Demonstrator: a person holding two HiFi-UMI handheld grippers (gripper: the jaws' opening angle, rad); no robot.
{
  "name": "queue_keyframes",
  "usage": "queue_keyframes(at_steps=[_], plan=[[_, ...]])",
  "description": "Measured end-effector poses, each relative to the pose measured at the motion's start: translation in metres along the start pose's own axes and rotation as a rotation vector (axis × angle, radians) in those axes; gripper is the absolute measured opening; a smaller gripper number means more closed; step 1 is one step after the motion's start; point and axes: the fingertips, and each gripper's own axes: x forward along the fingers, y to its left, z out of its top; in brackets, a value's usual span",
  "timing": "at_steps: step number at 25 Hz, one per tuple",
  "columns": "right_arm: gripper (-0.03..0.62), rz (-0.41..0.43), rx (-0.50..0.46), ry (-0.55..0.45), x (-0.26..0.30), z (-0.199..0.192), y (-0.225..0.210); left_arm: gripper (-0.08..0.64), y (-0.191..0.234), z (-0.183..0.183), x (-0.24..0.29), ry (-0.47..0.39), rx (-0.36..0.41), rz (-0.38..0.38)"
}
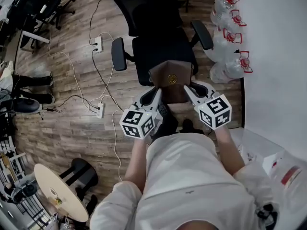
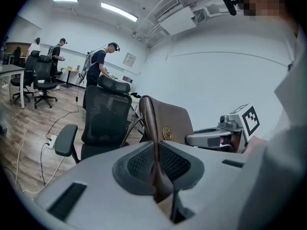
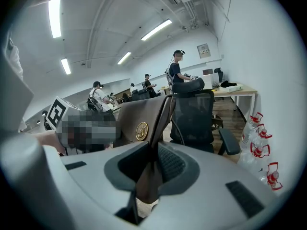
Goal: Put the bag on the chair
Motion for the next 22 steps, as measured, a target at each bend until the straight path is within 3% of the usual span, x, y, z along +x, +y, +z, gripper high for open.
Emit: queue_keyframes(at_steps=[10,22], plan=[[0.062,-0.044,0.002,-0.009,0.039,0.020,0.000,0.031,0.044,0.018,0.011,-0.007,0.019,-0.011],[0.055,-0.063,0.013,-0.003,0.053,0.032,-0.009,0.031,0.054,0.028,0.019,-0.005,0.029,-0.046]])
